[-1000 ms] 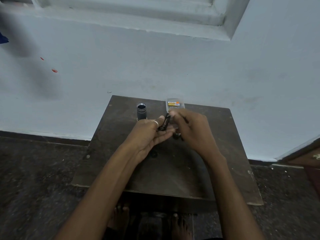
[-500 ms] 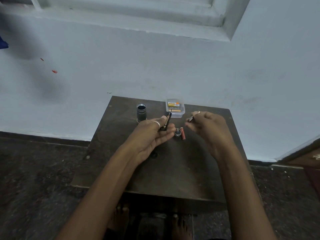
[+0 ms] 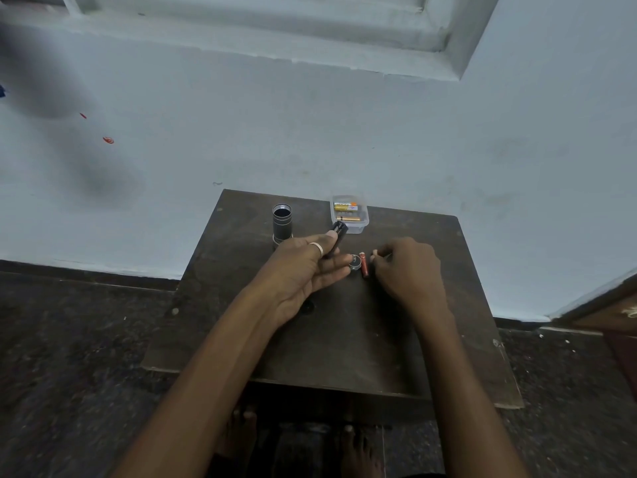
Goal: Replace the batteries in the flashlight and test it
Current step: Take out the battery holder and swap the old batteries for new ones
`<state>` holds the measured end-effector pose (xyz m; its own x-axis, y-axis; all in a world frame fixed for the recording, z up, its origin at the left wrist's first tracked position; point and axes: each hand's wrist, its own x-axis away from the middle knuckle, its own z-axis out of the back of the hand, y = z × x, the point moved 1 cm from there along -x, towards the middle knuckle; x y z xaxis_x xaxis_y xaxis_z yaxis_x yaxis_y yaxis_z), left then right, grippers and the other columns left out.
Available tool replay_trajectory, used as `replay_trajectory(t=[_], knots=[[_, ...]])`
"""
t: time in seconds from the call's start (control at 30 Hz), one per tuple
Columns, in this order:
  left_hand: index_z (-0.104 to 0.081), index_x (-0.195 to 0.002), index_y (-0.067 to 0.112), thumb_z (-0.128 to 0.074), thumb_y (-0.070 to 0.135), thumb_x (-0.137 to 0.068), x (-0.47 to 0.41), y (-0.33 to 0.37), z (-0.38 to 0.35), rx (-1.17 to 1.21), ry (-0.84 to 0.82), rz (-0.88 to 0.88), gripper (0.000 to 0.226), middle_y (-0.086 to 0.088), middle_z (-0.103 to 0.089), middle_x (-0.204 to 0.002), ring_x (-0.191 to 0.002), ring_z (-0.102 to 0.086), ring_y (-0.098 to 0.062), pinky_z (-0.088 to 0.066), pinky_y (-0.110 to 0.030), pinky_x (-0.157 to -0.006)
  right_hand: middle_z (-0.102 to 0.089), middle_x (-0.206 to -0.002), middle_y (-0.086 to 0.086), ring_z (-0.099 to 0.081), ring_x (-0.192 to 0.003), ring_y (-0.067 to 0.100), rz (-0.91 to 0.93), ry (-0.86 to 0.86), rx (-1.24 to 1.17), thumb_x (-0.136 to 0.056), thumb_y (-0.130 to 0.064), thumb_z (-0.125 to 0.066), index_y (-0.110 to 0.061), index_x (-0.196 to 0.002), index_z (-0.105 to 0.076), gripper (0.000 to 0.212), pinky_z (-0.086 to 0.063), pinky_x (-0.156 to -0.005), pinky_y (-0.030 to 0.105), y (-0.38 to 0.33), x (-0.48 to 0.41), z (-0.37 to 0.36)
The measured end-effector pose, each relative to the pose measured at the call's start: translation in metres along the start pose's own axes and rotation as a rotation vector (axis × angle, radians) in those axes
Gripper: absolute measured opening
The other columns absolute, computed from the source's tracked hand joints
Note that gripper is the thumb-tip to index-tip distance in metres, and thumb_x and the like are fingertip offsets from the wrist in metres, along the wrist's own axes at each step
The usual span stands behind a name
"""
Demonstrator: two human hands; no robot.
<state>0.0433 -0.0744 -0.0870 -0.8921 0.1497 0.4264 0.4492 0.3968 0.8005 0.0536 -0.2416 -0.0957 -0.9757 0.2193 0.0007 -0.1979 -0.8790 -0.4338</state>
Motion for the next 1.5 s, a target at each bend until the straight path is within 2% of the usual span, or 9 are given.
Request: replay_trajectory(t=[0.1,0.27,0.37,0.43,0.5,0.67,1.13,1.33,1.5], knots=[[-0.068,-0.101,0.006,-0.058,0.018,-0.098,0.001,0.001,0.001,-0.033,0.004,-0.005,0.016,-0.008,-0.066,-0.089,-0.072,-0.074,-0.011,-0.059,-0.025,-0.059,-0.073,-0.092,0.012,-0.065,-0.09,0.033,0.035,-0.016,-0.006,-0.093,-0.032,-0.062,-0.014,-0.094,-0.077,0.024,-0.04,-0.067,0.028,0.001,-0.001,-0.001],[-0.067,-0.108,0.004,-0.055,0.023,-0.1,0.0,0.003,0.001,-0.03,0.008,-0.01,0.025,-0.007,-0.075,-0.085,-0.075,-0.075,-0.013,-0.059,-0.026,-0.06,-0.061,-0.063,-0.004,-0.061,-0.067,0.019,0.13,0.117,-0.13,-0.098,-0.032,-0.057,-0.02,-0.065,-0.059,0.034,-0.037,-0.055,0.025,-0.002,-0.001,0.005],[-0.067,-0.102,0.005,-0.05,0.025,-0.102,0.0,0.002,0.0,-0.014,0.005,-0.025,0.027,-0.004,-0.076,-0.078,-0.072,-0.075,-0.013,-0.058,-0.025,-0.058,-0.067,-0.068,-0.013,-0.063,-0.064,-0.002,0.261,0.136,-0.422,-0.093,-0.025,-0.065,-0.024,-0.081,-0.07,0.013,-0.041,-0.059,0.003,-0.014,0.004,0.012],[-0.068,-0.098,0.007,-0.047,0.026,-0.103,-0.001,0.002,0.0,-0.024,-0.007,-0.039,0.029,-0.002,-0.076,-0.076,-0.071,-0.074,-0.011,-0.058,-0.024,-0.058,-0.072,-0.077,-0.013,-0.067,-0.07,-0.003,0.295,0.078,-0.566,-0.089,-0.024,-0.069,-0.023,-0.09,-0.072,0.003,-0.051,-0.065,0.012,-0.02,0.007,0.012],[-0.07,-0.093,0.009,-0.045,0.026,-0.104,-0.002,0.002,0.001,-0.03,-0.025,-0.05,0.032,-0.001,-0.077,-0.077,-0.073,-0.075,-0.011,-0.058,-0.024,-0.06,-0.072,-0.085,-0.013,-0.069,-0.072,0.001,0.345,0.054,-0.619,-0.086,-0.023,-0.072,-0.022,-0.097,-0.071,0.011,-0.056,-0.065,0.025,-0.024,0.011,0.008],[-0.071,-0.1,0.006,-0.047,0.026,-0.104,-0.005,0.001,0.006,-0.024,-0.017,-0.061,0.031,-0.005,-0.078,-0.084,-0.078,-0.075,-0.014,-0.058,-0.026,-0.062,-0.067,-0.1,-0.011,-0.067,-0.09,0.003,0.525,0.071,-0.493,-0.079,-0.027,-0.079,-0.026,-0.105,-0.065,0.03,-0.055,-0.07,0.025,-0.028,0.011,0.001],[-0.072,-0.092,0.007,-0.047,0.025,-0.104,-0.005,-0.002,0.004,-0.124,0.028,-0.108,0.032,-0.006,-0.075,-0.075,-0.071,-0.073,-0.011,-0.058,-0.026,-0.063,-0.061,-0.103,-0.006,-0.063,-0.093,0.007,0.504,0.057,-0.501,-0.068,-0.025,-0.089,-0.028,-0.102,-0.057,0.047,-0.054,-0.071,0.026,-0.028,0.005,-0.007],[-0.07,-0.1,0.004,-0.048,0.024,-0.103,-0.003,-0.004,0.003,-0.126,0.041,-0.115,0.03,-0.006,-0.075,-0.075,-0.073,-0.073,-0.011,-0.058,-0.024,-0.063,-0.059,-0.106,0.002,-0.058,-0.092,0.007,0.523,0.079,-0.51,-0.064,-0.023,-0.092,-0.027,-0.1,-0.054,0.052,-0.045,-0.075,0.011,-0.025,0.004,-0.008],[-0.071,-0.096,0.005,-0.048,0.023,-0.103,-0.002,-0.004,0.001,-0.135,0.041,-0.131,0.03,-0.007,-0.073,-0.073,-0.073,-0.073,-0.011,-0.059,-0.025,-0.065,-0.058,-0.105,0.002,-0.059,-0.094,0.009,0.515,0.089,-0.502,-0.064,-0.025,-0.092,-0.03,-0.099,-0.053,0.052,-0.056,-0.072,0.032,-0.024,0.003,-0.01]])
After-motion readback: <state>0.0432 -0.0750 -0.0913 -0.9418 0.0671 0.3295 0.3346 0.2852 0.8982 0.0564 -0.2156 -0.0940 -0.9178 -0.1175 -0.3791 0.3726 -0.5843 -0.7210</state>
